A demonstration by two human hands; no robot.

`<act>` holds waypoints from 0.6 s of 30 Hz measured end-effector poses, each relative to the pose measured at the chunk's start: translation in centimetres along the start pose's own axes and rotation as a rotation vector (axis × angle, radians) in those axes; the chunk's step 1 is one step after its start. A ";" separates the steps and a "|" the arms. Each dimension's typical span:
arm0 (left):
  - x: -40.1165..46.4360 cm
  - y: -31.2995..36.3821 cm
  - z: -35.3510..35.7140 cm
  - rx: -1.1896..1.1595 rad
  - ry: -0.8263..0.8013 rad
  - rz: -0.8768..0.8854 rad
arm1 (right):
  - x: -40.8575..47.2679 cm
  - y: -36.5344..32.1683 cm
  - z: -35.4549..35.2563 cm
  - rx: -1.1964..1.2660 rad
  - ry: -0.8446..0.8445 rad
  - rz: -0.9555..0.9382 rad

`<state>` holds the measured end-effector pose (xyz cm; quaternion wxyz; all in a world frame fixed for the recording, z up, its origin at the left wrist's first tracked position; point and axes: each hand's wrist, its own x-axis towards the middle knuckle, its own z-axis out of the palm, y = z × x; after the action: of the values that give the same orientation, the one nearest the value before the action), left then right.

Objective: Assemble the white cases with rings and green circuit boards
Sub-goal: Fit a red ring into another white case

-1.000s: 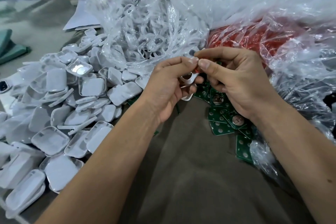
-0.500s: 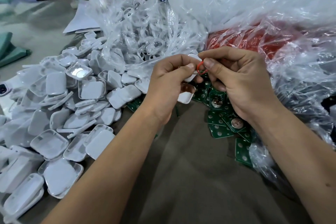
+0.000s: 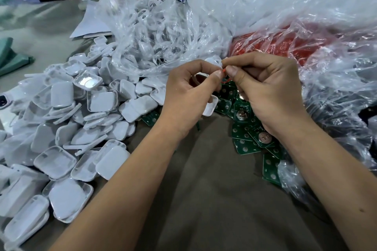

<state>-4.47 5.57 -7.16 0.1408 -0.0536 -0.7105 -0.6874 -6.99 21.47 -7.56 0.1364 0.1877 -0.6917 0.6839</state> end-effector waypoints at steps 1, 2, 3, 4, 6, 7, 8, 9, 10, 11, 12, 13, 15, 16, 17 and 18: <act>0.1 0.0 0.0 0.002 -0.001 0.002 | 0.0 0.0 0.0 0.003 0.014 0.009; 0.1 0.0 0.0 0.004 -0.001 0.003 | -0.1 -0.1 0.1 0.005 0.025 0.021; 0.2 0.0 0.0 0.007 0.001 0.005 | -0.1 -0.1 0.1 0.005 0.032 0.036; 0.2 0.0 0.0 0.012 0.003 0.009 | -0.1 -0.2 0.1 0.004 0.037 0.056; 0.1 0.1 0.0 0.029 0.008 0.027 | -0.1 -0.2 0.1 0.008 0.035 0.104; 0.1 0.1 0.0 0.045 0.010 0.043 | -0.1 -0.3 0.1 0.017 0.028 0.127; 0.2 0.1 0.0 0.065 0.011 0.062 | -0.1 -0.3 0.2 0.032 0.022 0.146; 0.2 0.1 -0.1 0.087 0.011 0.082 | -0.2 -0.4 0.2 0.047 0.019 0.160; 0.3 0.0 -0.1 0.108 0.011 0.098 | -0.2 -0.5 0.2 0.061 0.018 0.171; 0.3 0.0 -0.1 0.124 0.013 0.111 | -0.2 -0.6 0.2 0.071 0.016 0.180; 0.3 0.0 -0.1 0.136 0.015 0.118 | -0.2 -0.6 0.3 0.077 0.013 0.188; 0.3 0.0 0.0 0.144 0.018 0.121 | -0.2 -0.7 0.3 0.077 0.011 0.196; 0.3 -0.1 0.0 0.150 0.024 0.118 | -0.2 -0.8 0.3 0.075 0.011 0.207; 0.3 -0.1 0.0 0.155 0.026 0.115 | -0.2 -0.8 0.3 0.077 0.013 0.209; 0.3 -0.1 0.0 0.162 0.027 0.113 | -0.2 -0.9 0.3 0.080 0.015 0.211; 0.3 -0.1 0.0 0.168 0.026 0.112 | -0.2 -1.0 0.2 0.081 0.018 0.212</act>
<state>-4.75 5.50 -7.19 0.1922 -0.0721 -0.7596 -0.6171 -6.36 21.25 -6.81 0.0619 0.1128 -0.6783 0.7234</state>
